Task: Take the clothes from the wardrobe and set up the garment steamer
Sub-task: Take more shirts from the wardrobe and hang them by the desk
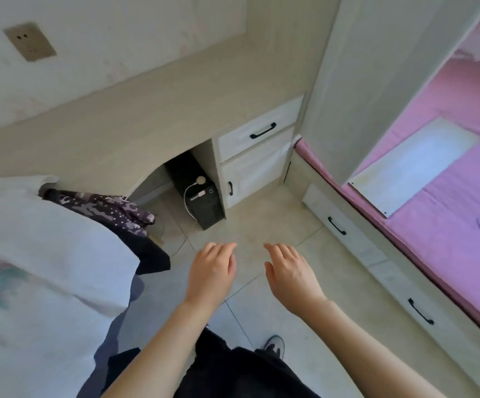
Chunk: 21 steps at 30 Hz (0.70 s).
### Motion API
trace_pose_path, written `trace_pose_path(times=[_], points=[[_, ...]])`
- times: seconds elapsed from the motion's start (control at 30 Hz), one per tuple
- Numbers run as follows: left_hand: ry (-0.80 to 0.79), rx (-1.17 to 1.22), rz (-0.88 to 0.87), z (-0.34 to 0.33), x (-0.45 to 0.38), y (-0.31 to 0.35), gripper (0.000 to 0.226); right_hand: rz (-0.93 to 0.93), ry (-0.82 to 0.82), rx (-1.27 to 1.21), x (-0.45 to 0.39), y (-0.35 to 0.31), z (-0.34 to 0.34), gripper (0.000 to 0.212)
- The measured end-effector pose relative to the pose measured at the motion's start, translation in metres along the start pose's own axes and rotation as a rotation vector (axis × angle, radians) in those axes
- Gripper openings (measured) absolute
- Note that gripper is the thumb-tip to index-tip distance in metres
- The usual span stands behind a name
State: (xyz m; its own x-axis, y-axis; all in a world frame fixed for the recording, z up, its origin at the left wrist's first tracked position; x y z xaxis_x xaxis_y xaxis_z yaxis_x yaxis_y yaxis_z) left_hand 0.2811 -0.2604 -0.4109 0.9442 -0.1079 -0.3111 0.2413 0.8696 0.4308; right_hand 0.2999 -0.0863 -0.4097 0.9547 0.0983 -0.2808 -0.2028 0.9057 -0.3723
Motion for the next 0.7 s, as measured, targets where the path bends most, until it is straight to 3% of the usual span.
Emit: trace_pose_path(times=[0.2,0.33,0.7], points=[[-0.082,0.063,-0.177,-0.053,-0.013,0.1,0.04,-0.194,0.062,0.074,0.049,0.086,0.051,0.037],[-0.14,0.097,-0.29,-0.08,-0.02,0.158,0.025,-0.327,0.102,0.111,0.075,0.135,0.081,0.035],[-0.227,0.164,-0.41,-0.156,-0.071,0.243,0.021,-0.602,0.125,0.179,0.089,0.238,0.114,0.032]])
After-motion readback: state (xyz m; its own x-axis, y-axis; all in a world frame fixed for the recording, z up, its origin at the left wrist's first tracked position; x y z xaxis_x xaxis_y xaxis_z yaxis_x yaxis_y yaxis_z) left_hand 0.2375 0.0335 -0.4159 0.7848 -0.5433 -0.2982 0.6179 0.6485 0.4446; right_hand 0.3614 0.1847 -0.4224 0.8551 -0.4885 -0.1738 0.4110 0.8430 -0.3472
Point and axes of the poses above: each hand's wrist, its own x-axis away from the middle knuckle, its own z-axis out of the back of the hand, y = z × x, the point moved 3 cm from there along -x, towards the middle knuckle, and after that the axes turned 15 degrees about y, right-handed, at the moved point
